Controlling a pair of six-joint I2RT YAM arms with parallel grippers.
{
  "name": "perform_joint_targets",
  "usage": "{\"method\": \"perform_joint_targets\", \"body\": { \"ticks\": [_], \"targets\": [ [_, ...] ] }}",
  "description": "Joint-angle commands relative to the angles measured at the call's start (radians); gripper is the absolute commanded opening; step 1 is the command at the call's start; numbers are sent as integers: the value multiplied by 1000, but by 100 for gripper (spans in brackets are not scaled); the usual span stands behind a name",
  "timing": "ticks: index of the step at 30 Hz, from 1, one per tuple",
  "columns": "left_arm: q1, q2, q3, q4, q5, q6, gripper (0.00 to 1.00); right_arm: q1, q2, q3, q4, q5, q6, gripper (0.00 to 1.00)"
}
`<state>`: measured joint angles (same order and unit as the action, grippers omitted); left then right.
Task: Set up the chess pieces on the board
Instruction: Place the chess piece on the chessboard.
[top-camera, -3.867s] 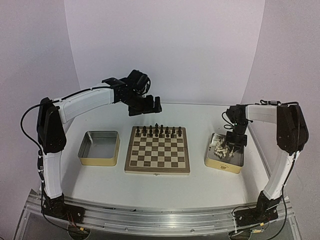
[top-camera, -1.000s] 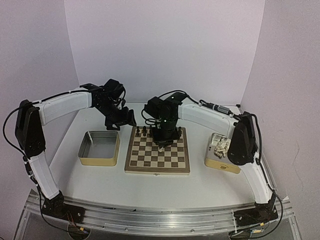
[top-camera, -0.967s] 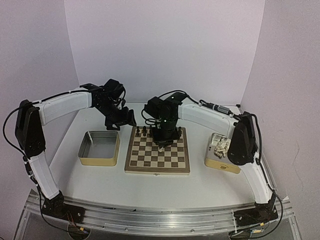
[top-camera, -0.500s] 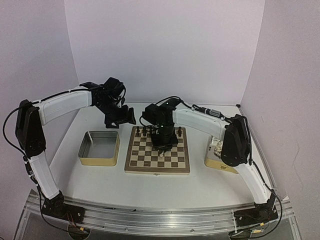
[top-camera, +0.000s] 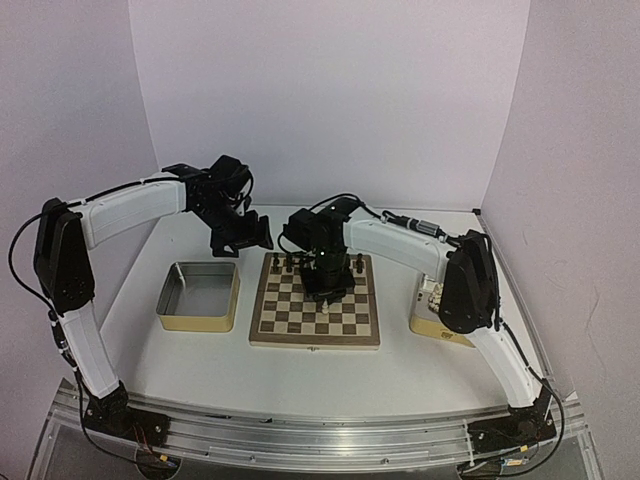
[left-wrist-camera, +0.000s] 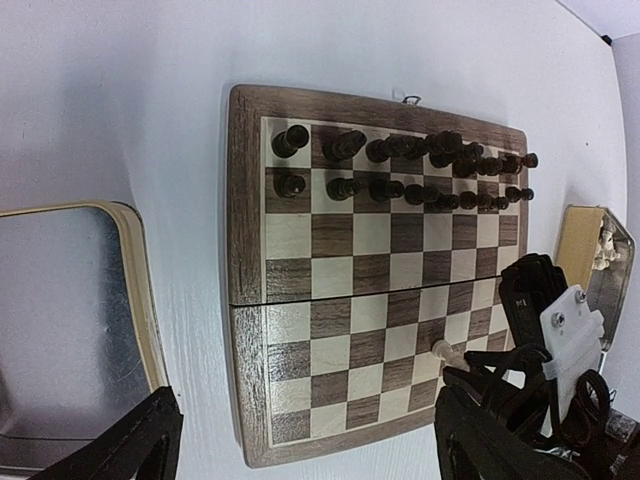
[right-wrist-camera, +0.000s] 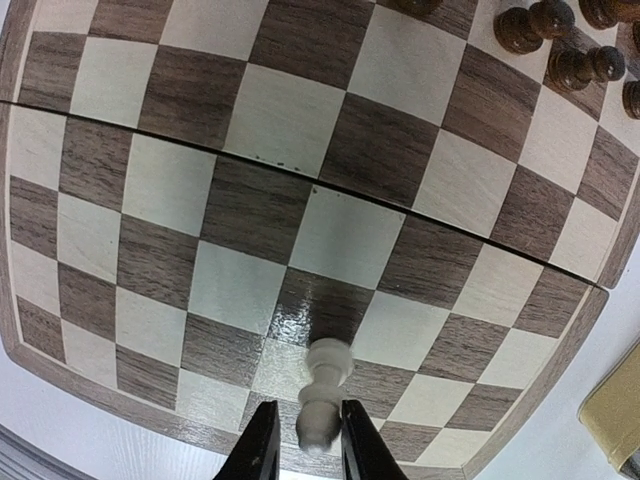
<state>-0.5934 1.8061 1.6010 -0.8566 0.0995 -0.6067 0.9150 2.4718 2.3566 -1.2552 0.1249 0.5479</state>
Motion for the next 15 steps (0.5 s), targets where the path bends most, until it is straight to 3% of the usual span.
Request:
{"method": "perform_joint_targets", "body": {
  "ticks": [1, 6, 11, 15],
  "targets": [
    [4, 1, 46, 8, -23, 1, 87, 3, -3, 35, -13, 16, -11, 24],
    [4, 4, 54, 11, -22, -1, 87, 2, -18, 39, -8, 16, -11, 30],
    [2, 4, 71, 4, -20, -5, 88, -3, -74, 53, -5, 37, -10, 42],
    [-10, 14, 100, -40, -58, -30, 96, -38, -143, 21, -4, 46, 7, 45]
  ]
}}
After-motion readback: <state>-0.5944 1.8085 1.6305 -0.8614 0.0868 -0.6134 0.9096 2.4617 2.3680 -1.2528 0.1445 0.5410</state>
